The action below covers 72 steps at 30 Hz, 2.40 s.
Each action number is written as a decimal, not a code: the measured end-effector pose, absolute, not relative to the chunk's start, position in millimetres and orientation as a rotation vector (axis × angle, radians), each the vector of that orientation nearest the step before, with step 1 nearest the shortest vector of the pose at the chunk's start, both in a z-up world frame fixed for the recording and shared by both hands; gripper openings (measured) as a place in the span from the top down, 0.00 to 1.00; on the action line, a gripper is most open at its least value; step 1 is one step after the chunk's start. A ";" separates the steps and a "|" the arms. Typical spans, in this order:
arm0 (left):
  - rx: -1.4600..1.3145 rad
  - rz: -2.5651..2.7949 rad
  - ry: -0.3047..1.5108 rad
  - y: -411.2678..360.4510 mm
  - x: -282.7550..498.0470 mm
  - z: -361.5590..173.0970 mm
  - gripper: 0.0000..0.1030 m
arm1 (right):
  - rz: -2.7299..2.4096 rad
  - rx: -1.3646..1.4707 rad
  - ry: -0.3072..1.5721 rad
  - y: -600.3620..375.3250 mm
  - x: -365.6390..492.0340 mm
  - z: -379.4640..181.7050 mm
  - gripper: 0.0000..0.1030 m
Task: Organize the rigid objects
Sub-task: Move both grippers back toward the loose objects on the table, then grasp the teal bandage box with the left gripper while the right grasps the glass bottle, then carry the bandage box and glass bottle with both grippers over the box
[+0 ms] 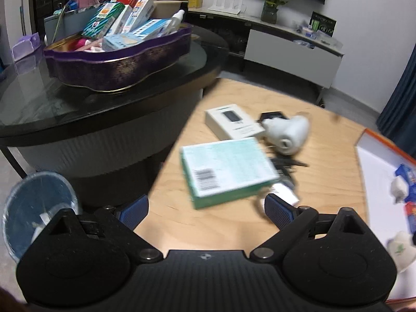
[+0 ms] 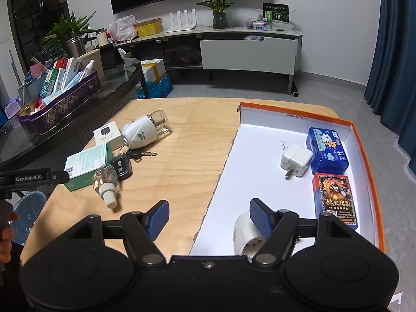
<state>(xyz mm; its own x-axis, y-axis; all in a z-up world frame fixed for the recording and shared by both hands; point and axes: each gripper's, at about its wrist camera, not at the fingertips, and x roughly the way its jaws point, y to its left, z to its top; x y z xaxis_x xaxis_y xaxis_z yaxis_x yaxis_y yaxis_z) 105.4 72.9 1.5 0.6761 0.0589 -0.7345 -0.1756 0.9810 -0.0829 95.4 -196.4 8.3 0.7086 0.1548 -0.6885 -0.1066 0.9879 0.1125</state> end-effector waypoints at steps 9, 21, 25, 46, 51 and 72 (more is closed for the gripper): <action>0.197 -0.192 0.764 81.7 136.7 -18.2 0.04 | 0.129 0.080 0.776 -202.8 99.5 5.2 0.21; 0.463 -0.479 0.722 68.9 170.6 -47.9 0.06 | 0.241 0.064 0.805 -180.3 116.3 0.8 0.21; 0.365 -0.480 0.733 65.4 172.0 -45.6 0.22 | 0.306 0.079 0.814 -168.4 127.3 -2.5 0.21; 0.014 -0.007 0.711 91.8 95.8 5.3 0.31 | 0.407 -0.067 0.910 -38.9 183.0 -55.9 0.47; -0.007 -0.002 0.701 88.1 87.1 9.3 0.31 | 0.396 -0.081 0.876 -47.9 169.5 -49.4 0.54; -0.006 -0.391 0.632 -113.0 59.7 49.2 0.31 | -0.067 0.090 0.624 -284.8 26.0 41.6 0.54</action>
